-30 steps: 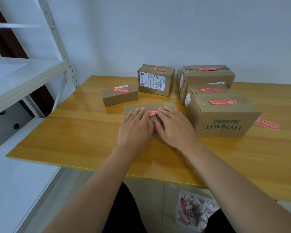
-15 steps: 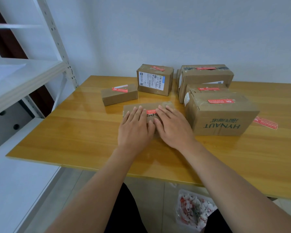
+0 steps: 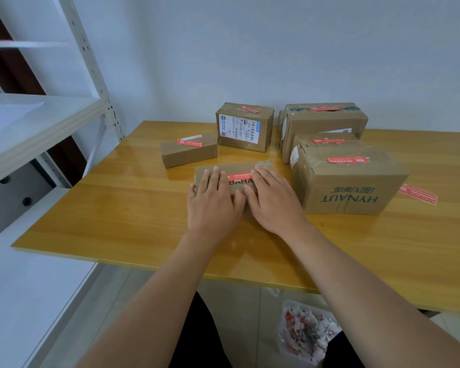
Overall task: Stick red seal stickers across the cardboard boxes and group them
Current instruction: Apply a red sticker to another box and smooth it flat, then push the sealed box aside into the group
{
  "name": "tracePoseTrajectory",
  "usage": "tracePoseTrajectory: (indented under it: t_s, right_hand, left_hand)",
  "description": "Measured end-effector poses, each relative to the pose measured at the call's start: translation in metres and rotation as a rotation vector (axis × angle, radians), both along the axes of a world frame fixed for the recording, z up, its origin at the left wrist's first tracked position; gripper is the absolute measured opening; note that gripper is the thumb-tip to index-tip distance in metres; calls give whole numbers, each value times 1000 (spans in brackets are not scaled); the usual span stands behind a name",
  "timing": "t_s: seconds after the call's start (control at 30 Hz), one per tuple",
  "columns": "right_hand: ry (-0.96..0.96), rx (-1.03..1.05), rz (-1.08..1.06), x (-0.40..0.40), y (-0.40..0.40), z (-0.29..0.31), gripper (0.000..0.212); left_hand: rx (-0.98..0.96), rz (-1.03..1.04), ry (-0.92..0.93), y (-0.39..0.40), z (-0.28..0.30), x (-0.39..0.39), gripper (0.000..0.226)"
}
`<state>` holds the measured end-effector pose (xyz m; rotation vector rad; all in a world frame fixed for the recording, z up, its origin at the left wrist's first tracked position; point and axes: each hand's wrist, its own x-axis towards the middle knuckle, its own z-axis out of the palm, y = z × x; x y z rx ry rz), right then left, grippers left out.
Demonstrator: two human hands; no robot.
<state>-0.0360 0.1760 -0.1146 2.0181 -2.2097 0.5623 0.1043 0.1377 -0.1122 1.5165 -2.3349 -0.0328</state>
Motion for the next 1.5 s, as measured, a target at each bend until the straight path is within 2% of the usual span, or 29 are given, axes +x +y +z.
tracePoseTrajectory:
  t_s: [0.37,0.73,0.8,0.87,1.0,1.07,1.13,1.23,1.4,1.5]
  right_hand:
    - [-10,-2,-25,2,1,1,62]
    - [36,-20,-125,-11,-13,5,65]
    - [97,-85,-91,-14,-17,5,55]
    - [136,-109,-23,-16,-21,5,49]
    - [141,-54,-13,-22,-35,-1,53]
    - [149,-58,-66,-25,-40,-3,56]
    - [147,-75,-109,-22,-46,-4,61]
    - [144,-141,-118,-10,-54,-8,66]
    - [149,-216,-93,13,-73,-8,68]
    - [159,-230,-73,21,-83,-7,69]
  left_hand:
    - [-27,-3,25,-3,-3,3,66]
    - [62,-91,87,-34,3,-18,78]
    - [75,-104,166,-41,3,-22,79]
    - [105,-106,335,-48,1,-24,74]
    - [175,-26,696,-67,-3,-22,54]
    - [168,49,797,-82,-3,-16,47]
    - [148,133,739,-106,-4,-7,44]
    - [120,200,477,-149,-7,9,53]
    - [115,181,116,-204,-7,26,70]
    - [171,143,-20,-227,-7,33,73]
